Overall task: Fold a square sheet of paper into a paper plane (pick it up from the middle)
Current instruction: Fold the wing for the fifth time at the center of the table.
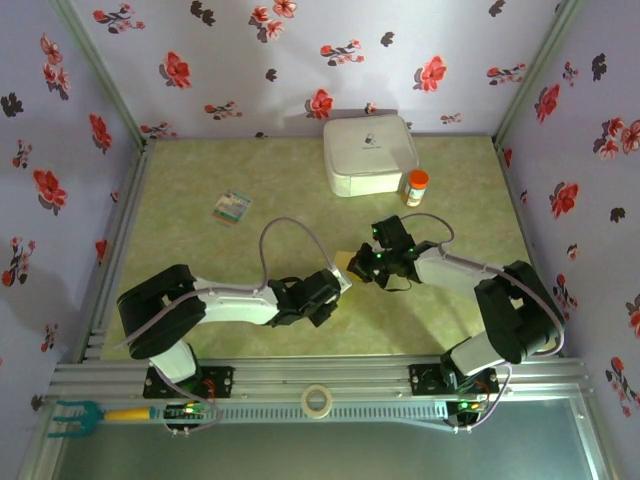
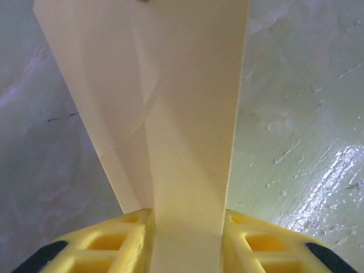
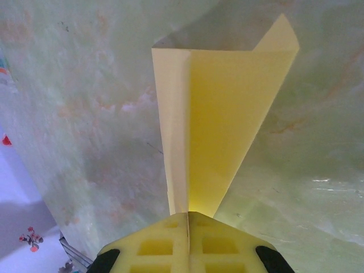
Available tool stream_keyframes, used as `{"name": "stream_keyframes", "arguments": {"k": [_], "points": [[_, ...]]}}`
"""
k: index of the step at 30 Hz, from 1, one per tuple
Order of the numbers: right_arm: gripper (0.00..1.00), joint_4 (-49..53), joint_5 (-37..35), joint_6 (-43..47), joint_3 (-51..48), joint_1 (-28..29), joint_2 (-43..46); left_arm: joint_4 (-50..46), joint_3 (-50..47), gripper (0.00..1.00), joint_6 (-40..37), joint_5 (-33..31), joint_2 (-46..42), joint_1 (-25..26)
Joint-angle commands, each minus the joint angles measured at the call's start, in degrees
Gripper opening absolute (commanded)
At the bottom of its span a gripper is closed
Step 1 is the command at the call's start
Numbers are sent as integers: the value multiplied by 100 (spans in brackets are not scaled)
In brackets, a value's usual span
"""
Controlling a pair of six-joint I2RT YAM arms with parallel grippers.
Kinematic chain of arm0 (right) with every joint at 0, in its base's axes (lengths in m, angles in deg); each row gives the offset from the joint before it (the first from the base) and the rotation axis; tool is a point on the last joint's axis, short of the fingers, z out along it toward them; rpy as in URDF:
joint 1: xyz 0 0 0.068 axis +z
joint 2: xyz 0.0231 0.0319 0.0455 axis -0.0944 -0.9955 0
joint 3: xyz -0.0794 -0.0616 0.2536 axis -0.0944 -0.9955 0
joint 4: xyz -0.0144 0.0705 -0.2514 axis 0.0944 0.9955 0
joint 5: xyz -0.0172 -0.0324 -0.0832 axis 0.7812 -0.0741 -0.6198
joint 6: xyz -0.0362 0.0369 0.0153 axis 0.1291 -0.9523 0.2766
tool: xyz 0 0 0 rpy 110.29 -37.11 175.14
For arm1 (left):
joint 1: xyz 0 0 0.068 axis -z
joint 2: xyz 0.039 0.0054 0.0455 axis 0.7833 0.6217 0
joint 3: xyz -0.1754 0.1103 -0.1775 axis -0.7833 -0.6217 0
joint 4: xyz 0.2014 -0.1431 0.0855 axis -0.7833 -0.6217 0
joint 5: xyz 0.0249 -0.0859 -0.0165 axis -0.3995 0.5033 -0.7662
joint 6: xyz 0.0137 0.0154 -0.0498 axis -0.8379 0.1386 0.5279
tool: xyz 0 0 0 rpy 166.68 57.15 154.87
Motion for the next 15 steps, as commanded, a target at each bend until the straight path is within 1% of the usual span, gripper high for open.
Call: {"name": "stream_keyframes", "arguments": {"k": [1,3,5,8,15], "points": [[0,-91,97,-134,-112,-35,131,-83,162,30,-61,-285,121,73],[0,-91,93,-134,-105,-37,128,-83,174,27,-69,-301,133,80],[0,-86,91,-134,-108,-39,133,-85,176,21,-72,-316,139,87],[0,-72,78,-124,-103,-39,126,-100,190,16,-60,-358,132,84],[0,-48,41,-117,-110,-48,121,-94,166,13,-17,-363,100,99]]}}
